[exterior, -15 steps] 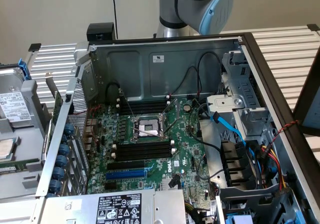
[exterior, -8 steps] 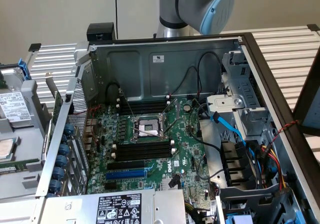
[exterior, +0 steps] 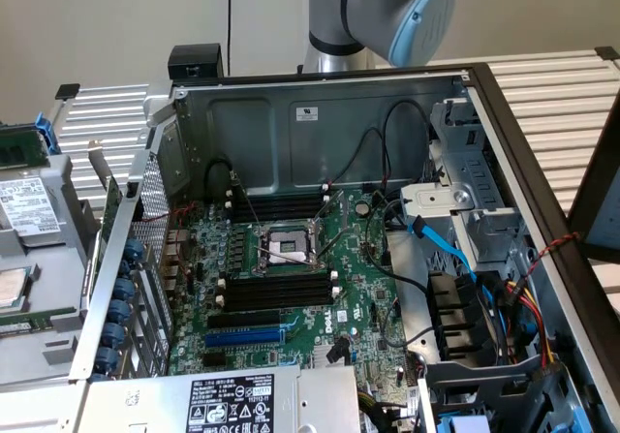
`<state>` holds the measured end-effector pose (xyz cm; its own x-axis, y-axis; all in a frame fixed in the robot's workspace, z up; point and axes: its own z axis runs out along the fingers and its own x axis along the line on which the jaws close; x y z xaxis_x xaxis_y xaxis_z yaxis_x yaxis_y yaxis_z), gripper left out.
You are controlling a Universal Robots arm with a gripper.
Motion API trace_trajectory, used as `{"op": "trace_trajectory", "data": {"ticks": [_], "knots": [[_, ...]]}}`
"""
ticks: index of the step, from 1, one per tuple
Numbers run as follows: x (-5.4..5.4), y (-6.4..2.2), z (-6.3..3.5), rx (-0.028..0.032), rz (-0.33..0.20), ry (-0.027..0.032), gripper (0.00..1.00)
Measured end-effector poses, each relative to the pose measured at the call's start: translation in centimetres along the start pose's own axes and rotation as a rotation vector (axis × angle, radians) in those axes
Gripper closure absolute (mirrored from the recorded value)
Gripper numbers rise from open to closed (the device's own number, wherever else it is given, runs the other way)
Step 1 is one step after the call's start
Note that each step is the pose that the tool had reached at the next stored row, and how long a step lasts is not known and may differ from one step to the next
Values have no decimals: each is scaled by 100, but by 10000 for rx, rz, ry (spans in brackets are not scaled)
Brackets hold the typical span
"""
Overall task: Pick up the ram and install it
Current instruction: 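Reach for the ram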
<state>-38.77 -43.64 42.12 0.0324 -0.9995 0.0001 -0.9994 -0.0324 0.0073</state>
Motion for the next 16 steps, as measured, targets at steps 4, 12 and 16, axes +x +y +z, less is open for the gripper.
{"op": "trace_trajectory", "data": {"ticks": [4, 12, 16], "knots": [[-9, -144, -1, 1, 0, 0, 88], [-25, -422, -3, 1, 0, 0, 88], [-32, -559, -4, 0, 0, 0, 88]]}}
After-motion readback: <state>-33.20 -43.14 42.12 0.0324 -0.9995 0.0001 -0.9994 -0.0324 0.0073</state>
